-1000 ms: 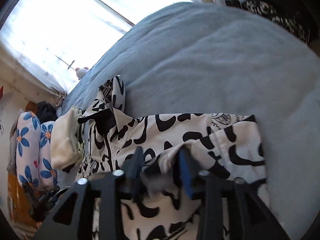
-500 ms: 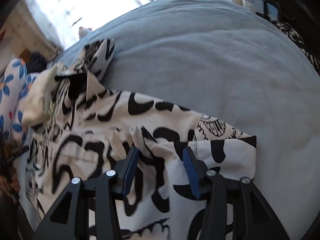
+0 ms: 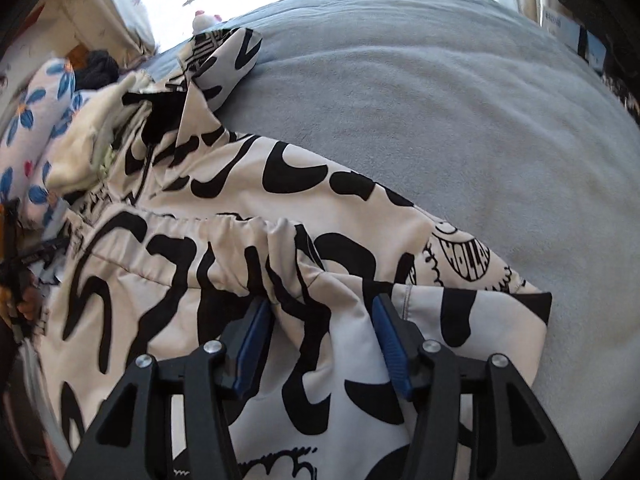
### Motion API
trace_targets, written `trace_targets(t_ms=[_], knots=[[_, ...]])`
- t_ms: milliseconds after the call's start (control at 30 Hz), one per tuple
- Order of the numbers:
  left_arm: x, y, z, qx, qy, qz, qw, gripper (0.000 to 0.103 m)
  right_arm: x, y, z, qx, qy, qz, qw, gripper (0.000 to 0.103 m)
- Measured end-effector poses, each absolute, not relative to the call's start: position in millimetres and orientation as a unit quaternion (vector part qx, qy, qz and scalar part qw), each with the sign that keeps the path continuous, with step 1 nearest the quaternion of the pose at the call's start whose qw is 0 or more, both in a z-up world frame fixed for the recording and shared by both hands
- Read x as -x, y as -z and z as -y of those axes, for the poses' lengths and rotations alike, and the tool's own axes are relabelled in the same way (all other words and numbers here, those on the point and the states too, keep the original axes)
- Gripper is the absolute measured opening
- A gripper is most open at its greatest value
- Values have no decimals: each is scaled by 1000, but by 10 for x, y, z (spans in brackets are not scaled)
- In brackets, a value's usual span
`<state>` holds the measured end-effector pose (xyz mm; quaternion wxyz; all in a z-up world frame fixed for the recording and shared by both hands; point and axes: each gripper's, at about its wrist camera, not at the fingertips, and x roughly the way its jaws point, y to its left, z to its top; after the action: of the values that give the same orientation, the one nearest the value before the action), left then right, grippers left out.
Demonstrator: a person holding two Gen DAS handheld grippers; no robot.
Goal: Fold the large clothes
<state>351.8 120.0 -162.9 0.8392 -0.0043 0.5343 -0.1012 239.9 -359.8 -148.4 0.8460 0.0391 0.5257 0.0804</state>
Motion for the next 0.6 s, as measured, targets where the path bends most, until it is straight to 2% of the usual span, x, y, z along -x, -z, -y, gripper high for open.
trace_targets(t_ms=[33,67,100,200,467,600], knots=[[-3488,1613,-1158,-2,100,-532,841,25,-2372,1472,3553,-27,-78,-521,850,38],[-3449,1584,-1106,-18,87,-522,848,20,-2336,1454,3508,-18,-76,-517,853,21],[-3413,1556,-1056,-34,79,-514,853,6,-2302,1443,3476,-10,-68,-514,855,9],[-3303,1449,-1000,-60,56,-493,866,4,-2152,1325,3438,2,-34,-486,873,3],[-3300,983,-1119,-21,25,-434,900,4,-2142,827,3525,-55,12,-395,917,3],[-3504,1086,-1107,-9,1,-435,900,4,-2429,930,3519,-75,37,-406,910,3]])
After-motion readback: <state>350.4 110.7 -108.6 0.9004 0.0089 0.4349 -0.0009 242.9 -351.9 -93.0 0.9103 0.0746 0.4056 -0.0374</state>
